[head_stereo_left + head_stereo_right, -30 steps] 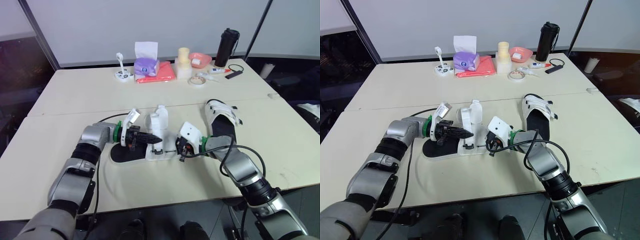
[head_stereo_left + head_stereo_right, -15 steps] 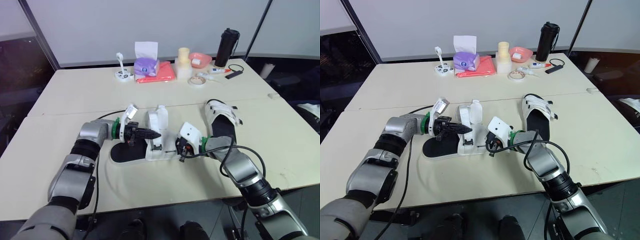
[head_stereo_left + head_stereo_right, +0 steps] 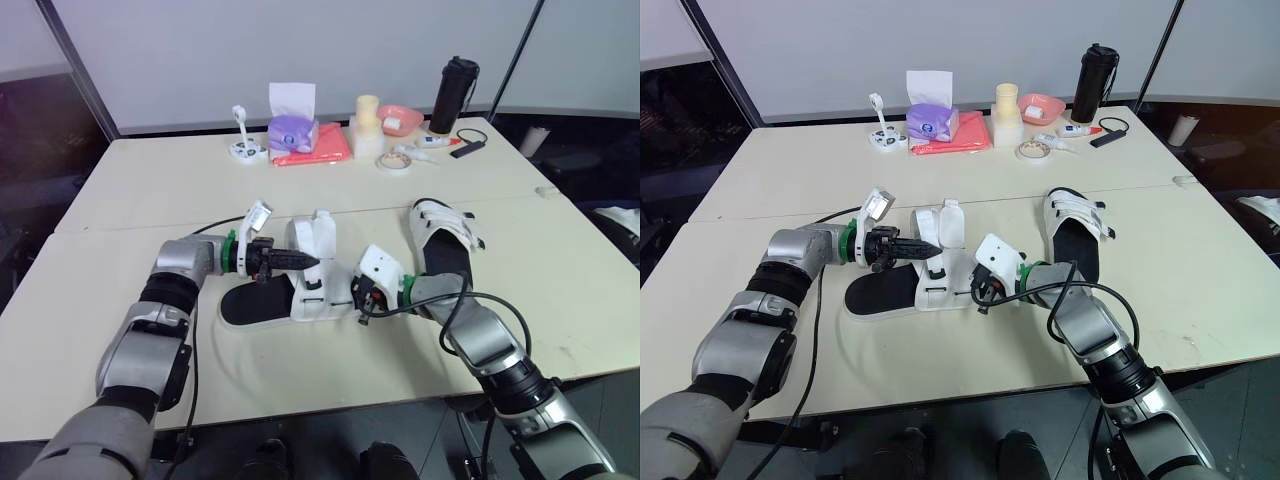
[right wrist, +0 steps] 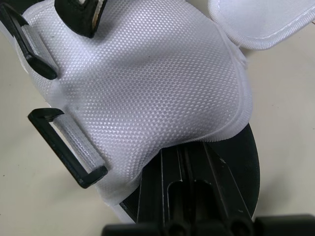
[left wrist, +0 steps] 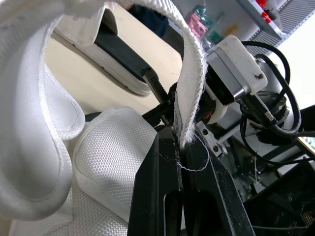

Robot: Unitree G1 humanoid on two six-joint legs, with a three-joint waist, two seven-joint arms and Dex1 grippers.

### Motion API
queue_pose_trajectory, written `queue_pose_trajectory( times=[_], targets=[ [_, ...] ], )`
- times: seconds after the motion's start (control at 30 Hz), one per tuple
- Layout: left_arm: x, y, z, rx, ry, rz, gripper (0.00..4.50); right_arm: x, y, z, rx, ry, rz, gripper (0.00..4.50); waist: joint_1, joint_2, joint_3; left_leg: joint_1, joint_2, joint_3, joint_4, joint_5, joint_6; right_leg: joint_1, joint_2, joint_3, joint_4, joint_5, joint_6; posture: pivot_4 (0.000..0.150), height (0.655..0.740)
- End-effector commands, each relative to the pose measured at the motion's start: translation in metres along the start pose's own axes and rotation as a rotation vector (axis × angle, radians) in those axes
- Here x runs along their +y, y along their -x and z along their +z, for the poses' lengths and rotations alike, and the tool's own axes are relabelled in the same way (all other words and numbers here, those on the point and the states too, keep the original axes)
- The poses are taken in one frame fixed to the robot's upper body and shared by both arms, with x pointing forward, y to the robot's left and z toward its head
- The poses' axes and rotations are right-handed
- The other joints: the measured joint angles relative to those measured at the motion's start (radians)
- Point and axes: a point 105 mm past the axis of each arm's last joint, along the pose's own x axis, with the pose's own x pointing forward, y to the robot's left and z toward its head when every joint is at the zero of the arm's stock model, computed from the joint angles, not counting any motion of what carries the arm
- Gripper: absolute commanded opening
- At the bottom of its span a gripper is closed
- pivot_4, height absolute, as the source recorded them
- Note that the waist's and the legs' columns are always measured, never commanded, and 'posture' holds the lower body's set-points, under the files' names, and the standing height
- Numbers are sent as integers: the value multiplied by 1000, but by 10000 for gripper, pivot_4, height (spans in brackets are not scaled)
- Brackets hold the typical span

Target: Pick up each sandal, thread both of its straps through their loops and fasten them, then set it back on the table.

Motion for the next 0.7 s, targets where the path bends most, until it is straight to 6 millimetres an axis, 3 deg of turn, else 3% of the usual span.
queue_pose_trajectory(
  times=[0.03, 0.7],
  targets=[
    [-9, 1, 7, 4, -17, -43, 451, 15, -6, -1, 2, -4, 59, 0, 0, 0, 0, 0, 0, 0, 0, 0, 0, 0, 0, 0, 0, 0, 0, 1500, 7400],
    [-7, -1, -11, 44, 4, -52, 451, 16, -6, -2, 1, -13, 56, 0, 0, 0, 0, 0, 0, 1, 0, 0, 0, 0, 0, 0, 0, 0, 0, 1500, 7400]
  ],
)
